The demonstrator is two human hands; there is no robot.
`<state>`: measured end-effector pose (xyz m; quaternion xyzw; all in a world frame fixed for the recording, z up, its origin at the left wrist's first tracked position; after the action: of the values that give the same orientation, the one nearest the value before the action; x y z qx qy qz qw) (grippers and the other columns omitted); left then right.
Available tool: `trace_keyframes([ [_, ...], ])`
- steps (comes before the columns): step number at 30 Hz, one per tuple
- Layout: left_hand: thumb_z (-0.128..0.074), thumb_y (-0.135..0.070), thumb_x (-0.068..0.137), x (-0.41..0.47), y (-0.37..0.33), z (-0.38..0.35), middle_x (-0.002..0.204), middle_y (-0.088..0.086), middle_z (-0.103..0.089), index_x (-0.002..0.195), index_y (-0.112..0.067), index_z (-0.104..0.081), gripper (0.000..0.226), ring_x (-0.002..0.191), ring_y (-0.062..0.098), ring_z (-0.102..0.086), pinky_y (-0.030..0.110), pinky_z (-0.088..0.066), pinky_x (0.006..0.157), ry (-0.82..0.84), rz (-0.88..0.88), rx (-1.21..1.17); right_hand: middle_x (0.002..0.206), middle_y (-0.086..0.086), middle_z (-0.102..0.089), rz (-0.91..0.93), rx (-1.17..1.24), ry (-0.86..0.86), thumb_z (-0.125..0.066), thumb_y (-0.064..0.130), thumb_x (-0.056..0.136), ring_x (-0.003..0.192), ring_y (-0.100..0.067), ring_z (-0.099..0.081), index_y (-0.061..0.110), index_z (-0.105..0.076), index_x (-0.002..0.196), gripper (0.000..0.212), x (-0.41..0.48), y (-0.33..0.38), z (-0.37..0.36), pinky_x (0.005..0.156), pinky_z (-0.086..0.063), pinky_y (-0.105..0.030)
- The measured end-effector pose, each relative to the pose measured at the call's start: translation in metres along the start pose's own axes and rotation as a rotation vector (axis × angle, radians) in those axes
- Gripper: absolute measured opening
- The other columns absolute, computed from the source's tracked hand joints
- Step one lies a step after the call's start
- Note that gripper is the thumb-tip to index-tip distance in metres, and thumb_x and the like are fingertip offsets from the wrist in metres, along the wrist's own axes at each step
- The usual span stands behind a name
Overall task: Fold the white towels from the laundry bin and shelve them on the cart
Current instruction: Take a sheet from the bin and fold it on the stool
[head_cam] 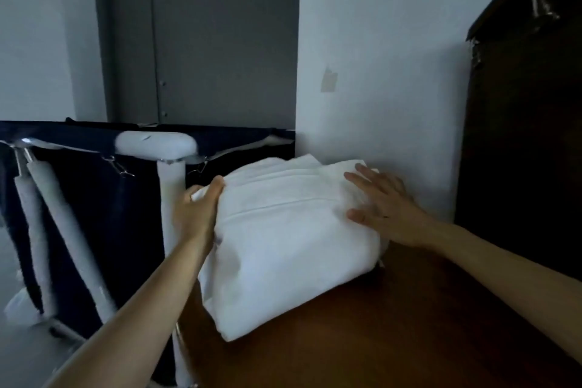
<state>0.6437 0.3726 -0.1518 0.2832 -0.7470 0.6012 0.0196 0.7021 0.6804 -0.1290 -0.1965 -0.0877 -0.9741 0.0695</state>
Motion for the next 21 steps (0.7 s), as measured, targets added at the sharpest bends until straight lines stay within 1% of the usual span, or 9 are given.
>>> trace_keyframes([
  [2, -0.069, -0.034, 0.082, 0.005, 0.018, 0.013, 0.065, -0.001, -0.056, 0.064, -0.014, -0.055, 0.030, 0.067, 0.015, -0.051, 0.027, -0.041, 0.061, -0.037, 0.058, 0.079, 0.156, 0.019, 0.010, 0.011, -0.006, 0.124, -0.029, 0.071, 0.086, 0.145, -0.019, 0.011, 0.051, -0.003, 0.142, 0.064, 0.023, 0.014, -0.032, 0.118, 0.004, -0.044],
  [5, -0.071, -0.036, 0.079, 0.011, 0.043, 0.035, 0.071, -0.004, -0.059, 0.064, -0.022, -0.057, 0.024, 0.074, 0.016, -0.056, 0.030, -0.044, 0.076, -0.087, 0.151, 0.117, 0.156, 0.018, 0.008, 0.094, -0.010, 0.182, -0.004, 0.086, 0.069, 0.145, -0.018, 0.009, 0.056, 0.001, 0.137, 0.074, 0.045, 0.038, -0.066, 0.118, -0.001, -0.047],
  [9, -0.073, -0.035, 0.077, 0.022, 0.065, 0.044, 0.079, 0.001, -0.063, 0.068, -0.021, -0.061, 0.021, 0.085, 0.022, -0.061, 0.034, -0.050, 0.084, -0.046, 0.265, 0.107, 0.157, 0.015, -0.002, 0.068, 0.071, 0.141, -0.026, 0.060, 0.092, 0.145, -0.012, 0.004, 0.043, -0.011, 0.145, 0.058, 0.064, 0.038, -0.071, 0.118, 0.003, -0.034],
  [13, -0.066, -0.041, 0.081, 0.026, 0.063, 0.051, 0.077, 0.003, -0.065, 0.068, -0.016, -0.064, 0.029, 0.085, 0.024, -0.061, 0.033, -0.048, 0.080, -0.011, 0.182, 0.323, 0.155, 0.023, -0.001, -0.020, 0.081, 0.291, -0.021, 0.070, 0.086, 0.146, -0.022, 0.006, 0.057, -0.009, 0.139, 0.056, 0.064, 0.035, -0.092, 0.117, 0.001, -0.049],
  [15, -0.061, -0.044, 0.084, 0.028, 0.059, 0.050, 0.080, 0.005, -0.066, 0.072, -0.014, -0.066, 0.033, 0.088, 0.026, -0.062, 0.035, -0.047, 0.080, 0.006, 0.145, 0.385, 0.154, 0.026, -0.002, -0.002, 0.101, 0.294, -0.013, 0.085, 0.070, 0.146, -0.023, 0.003, 0.069, -0.009, 0.128, 0.060, 0.066, 0.034, -0.095, 0.116, -0.002, -0.051],
  [17, -0.057, -0.046, 0.085, 0.031, 0.055, 0.047, 0.092, 0.006, -0.065, 0.083, -0.014, -0.063, 0.032, 0.094, 0.027, -0.060, 0.038, -0.049, 0.084, 0.025, 0.132, 0.416, 0.154, 0.026, -0.004, 0.019, 0.116, 0.269, -0.007, 0.094, 0.058, 0.146, -0.018, -0.002, 0.077, -0.011, 0.117, 0.061, 0.069, 0.033, -0.093, 0.117, -0.005, -0.050],
  [18, -0.060, -0.048, 0.083, 0.029, 0.054, 0.045, 0.103, 0.005, -0.061, 0.096, -0.016, -0.059, 0.035, 0.098, 0.027, -0.058, 0.040, -0.049, 0.086, 0.024, 0.157, 0.382, 0.155, 0.024, -0.005, 0.030, 0.124, 0.259, -0.010, 0.093, 0.060, 0.146, -0.015, -0.004, 0.075, -0.012, 0.121, 0.064, 0.070, 0.034, -0.091, 0.117, -0.006, -0.049],
  [20, -0.069, -0.051, 0.075, 0.015, 0.057, 0.043, 0.120, 0.001, -0.043, 0.129, -0.025, -0.036, 0.068, 0.105, 0.027, -0.051, 0.041, -0.048, 0.087, 0.001, 0.295, 0.240, 0.156, 0.019, -0.004, 0.005, 0.181, 0.242, -0.021, 0.084, 0.066, 0.145, -0.011, -0.004, 0.058, -0.014, 0.138, 0.077, 0.070, 0.034, -0.087, 0.117, -0.006, -0.048],
  [21, -0.074, -0.049, 0.071, 0.008, 0.057, 0.042, 0.122, 0.000, -0.038, 0.135, -0.033, -0.024, 0.083, 0.107, 0.026, -0.049, 0.042, -0.047, 0.089, 0.007, 0.316, 0.204, 0.156, 0.017, -0.003, -0.024, 0.223, 0.232, -0.026, 0.081, 0.066, 0.145, -0.010, -0.003, 0.050, -0.013, 0.143, 0.085, 0.069, 0.033, -0.085, 0.117, -0.006, -0.048],
])
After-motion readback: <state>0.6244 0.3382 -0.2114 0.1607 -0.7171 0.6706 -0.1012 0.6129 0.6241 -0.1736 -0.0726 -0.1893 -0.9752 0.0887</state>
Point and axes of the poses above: each hand's wrist, its own x-axis towards the middle knuckle, its own z-axis out of the back of the hand, y = z × x, the point moved 8 cm from there along x, towards the middle knuckle
